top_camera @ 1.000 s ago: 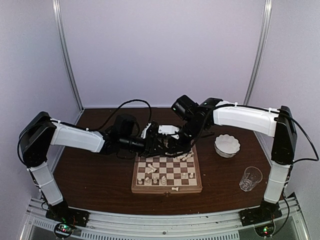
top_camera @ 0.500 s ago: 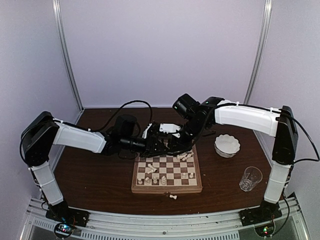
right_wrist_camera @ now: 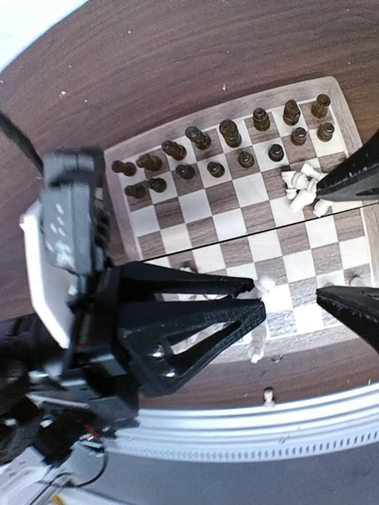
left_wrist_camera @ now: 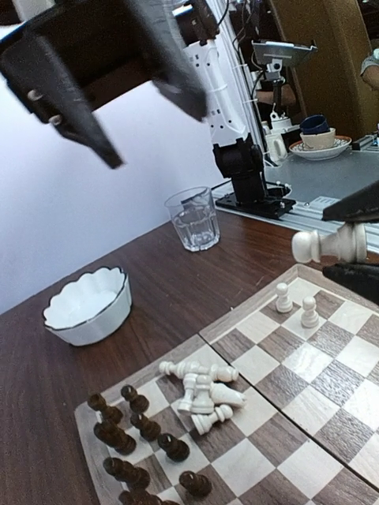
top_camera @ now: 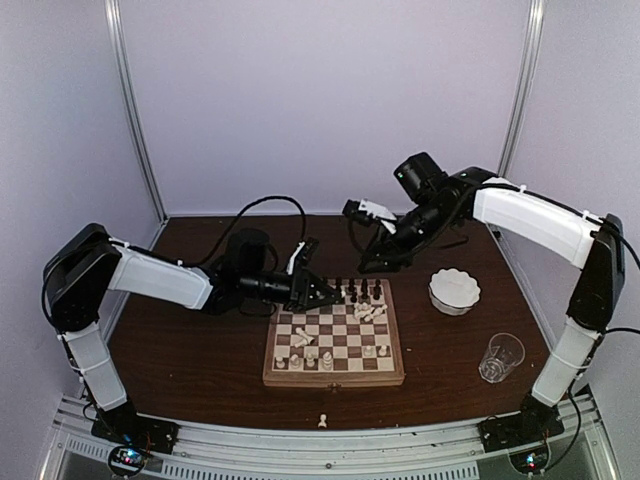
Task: Set up the chess pieces on the board
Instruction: Pass from the right arm to the left, then pass from the left arm to the right
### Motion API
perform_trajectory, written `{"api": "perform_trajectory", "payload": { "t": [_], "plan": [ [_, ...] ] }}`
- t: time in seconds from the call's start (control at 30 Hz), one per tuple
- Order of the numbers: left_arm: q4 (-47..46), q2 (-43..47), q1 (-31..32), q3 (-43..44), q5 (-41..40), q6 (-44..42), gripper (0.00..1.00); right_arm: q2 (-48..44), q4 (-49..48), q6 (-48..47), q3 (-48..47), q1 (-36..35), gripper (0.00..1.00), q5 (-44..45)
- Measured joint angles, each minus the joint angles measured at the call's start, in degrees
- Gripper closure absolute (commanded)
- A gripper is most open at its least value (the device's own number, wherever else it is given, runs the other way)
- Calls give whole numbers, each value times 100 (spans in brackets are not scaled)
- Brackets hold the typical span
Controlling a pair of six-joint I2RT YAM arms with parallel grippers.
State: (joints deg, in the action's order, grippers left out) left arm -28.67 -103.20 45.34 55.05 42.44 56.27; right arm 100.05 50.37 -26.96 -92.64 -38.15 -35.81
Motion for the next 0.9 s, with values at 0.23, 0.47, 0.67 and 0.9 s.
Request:
{"api": "perform_trajectory", "payload": {
  "t": [0.23, 0.47, 0.67, 0.9],
  "plan": [
    [-1480, -48, 4, -162, 553, 304, 91, -326, 142, -90, 157, 645, 58, -1808],
    [-3084, -345, 13, -160, 933, 1073, 92, -302, 157, 31, 275, 555, 56, -2752],
    [-3628, -431, 13, -157, 994, 1436, 91, -138, 74, 219, 278, 496, 56, -3058],
    [-3847, -452, 15, -105, 1034, 1620, 92, -22, -101, 492, 280, 382, 59, -3121]
  ]
}}
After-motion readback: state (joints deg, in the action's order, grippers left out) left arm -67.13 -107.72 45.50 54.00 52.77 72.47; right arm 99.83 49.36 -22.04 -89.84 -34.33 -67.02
